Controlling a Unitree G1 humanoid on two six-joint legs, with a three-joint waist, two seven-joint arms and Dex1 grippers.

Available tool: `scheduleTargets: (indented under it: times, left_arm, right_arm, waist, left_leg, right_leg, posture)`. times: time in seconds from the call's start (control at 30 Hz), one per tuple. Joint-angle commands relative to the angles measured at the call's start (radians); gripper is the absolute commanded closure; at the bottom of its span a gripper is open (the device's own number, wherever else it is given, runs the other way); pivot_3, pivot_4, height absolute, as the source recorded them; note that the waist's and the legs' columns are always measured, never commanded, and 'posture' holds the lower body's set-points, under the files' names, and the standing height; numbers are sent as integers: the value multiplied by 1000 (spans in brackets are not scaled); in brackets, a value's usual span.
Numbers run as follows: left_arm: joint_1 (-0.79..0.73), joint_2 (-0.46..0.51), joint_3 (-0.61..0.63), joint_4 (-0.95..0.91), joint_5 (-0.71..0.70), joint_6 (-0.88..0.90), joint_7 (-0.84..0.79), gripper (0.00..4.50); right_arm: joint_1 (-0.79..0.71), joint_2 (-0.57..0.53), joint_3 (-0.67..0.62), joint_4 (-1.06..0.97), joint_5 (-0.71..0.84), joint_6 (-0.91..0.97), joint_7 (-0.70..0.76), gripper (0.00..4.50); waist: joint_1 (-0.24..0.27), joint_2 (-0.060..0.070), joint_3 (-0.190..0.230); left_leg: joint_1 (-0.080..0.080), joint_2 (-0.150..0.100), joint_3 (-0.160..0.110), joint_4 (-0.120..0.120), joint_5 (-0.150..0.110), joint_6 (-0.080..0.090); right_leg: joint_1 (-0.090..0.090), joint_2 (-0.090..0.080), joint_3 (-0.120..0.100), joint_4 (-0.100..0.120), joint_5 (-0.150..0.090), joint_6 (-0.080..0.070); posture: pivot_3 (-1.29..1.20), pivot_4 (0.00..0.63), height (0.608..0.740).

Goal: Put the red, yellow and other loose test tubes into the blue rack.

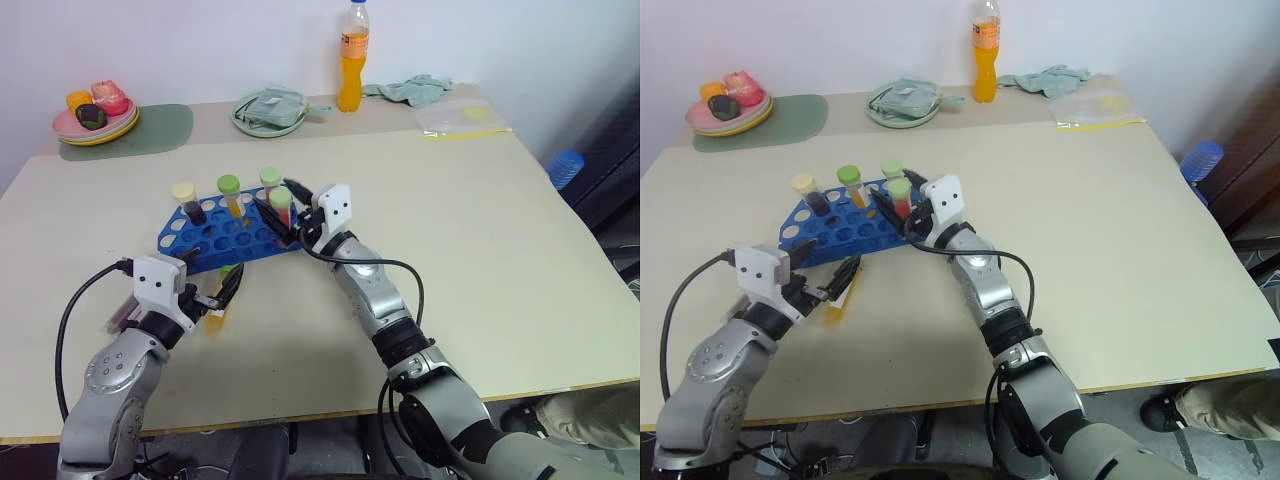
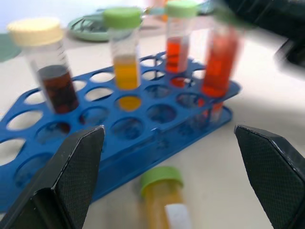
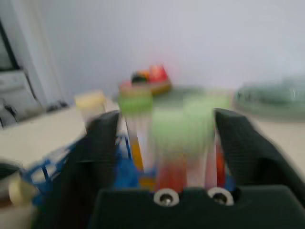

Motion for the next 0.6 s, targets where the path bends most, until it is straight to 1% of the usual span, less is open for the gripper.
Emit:
scheduleTargets:
  times: [0.03,0.13,0.17,0.23,0.27,0.3,0.33,0.37,0.4,0.47,0.53,0.6]
  left_arm:
    - [-64,73,42,-141,-77,183,44,0]
    - [-156,120,81,-230,-228,451,128,0]
    - [-181,139,82,-253,-251,517,148,0]
    - [-267,165,80,-300,-272,723,233,0]
    - [-344,151,94,-305,-266,917,263,0]
    - [-397,140,106,-303,-269,1048,288,0]
    - [-405,136,132,-264,-338,1121,327,0]
    - [-405,135,150,-232,-401,1156,364,0]
    - [-394,168,149,-205,-466,1156,393,0]
    - [-379,279,122,-136,-628,1156,483,0]
    - [-394,355,98,-74,-771,1156,590,0]
    - [-441,324,79,46,-895,1156,724,0]
  right_arm:
    - [31,12,14,-152,33,44,32,836]
    - [50,-26,15,-246,52,112,69,836]
    - [53,-37,12,-268,56,132,79,836]
    - [52,-79,5,-311,69,179,111,836]
    - [51,-127,1,-344,83,215,155,836]
    - [51,-162,-1,-368,94,242,185,836]
    - [54,-206,-2,-396,109,270,227,836]
    - [56,-236,-2,-415,120,291,255,836]
    - [58,-255,0,-429,126,308,271,836]
    - [70,-316,7,-464,136,330,329,836]
    - [85,-361,9,-500,156,359,372,836]
    - [115,-396,21,-553,176,393,413,836]
  waist:
    - [1,0,0]
    - [2,0,0]
    - [2,0,0]
    - [1,0,0]
    - [3,0,0]
    - [3,0,0]
    - [1,-1,0]
    - [-2,-1,0]
    - [-6,-1,0]
    - [-10,-1,0]
    - [-5,-1,0]
    - [4,0,0]
  left_leg:
    - [0,0,0,0,0,0]
    - [0,0,-1,1,0,0]
    - [0,0,0,1,0,0]
    - [0,0,0,1,0,0]
    - [0,0,0,0,0,0]
    - [0,-1,-1,1,0,0]
    - [0,-1,-1,1,0,0]
    - [0,-1,-1,2,0,0]
    - [0,-1,0,2,0,0]
    - [1,1,0,0,0,0]
    - [1,2,0,-1,0,0]
    - [1,2,0,0,0,0]
  right_leg:
    - [0,0,0,0,0,0]
    - [1,0,0,0,0,0]
    - [1,0,0,0,0,0]
    - [1,0,0,0,0,0]
    - [1,0,0,0,0,0]
    - [2,1,-1,1,0,0]
    - [2,1,-1,0,0,0]
    - [2,1,-1,0,0,0]
    - [2,1,-1,0,0,1]
    - [0,2,0,1,0,0]
    - [-1,3,0,2,-1,-1]
    - [-1,3,1,2,-1,-1]
  posture:
    - [0,150,740]
    - [0,150,740]
    - [0,150,740]
    - [0,150,740]
    - [0,150,740]
    - [0,150,740]
    - [0,150,740]
    - [0,150,740]
    - [0,150,740]
    - [0,150,740]
    - [0,150,740]
    - [0,150,740]
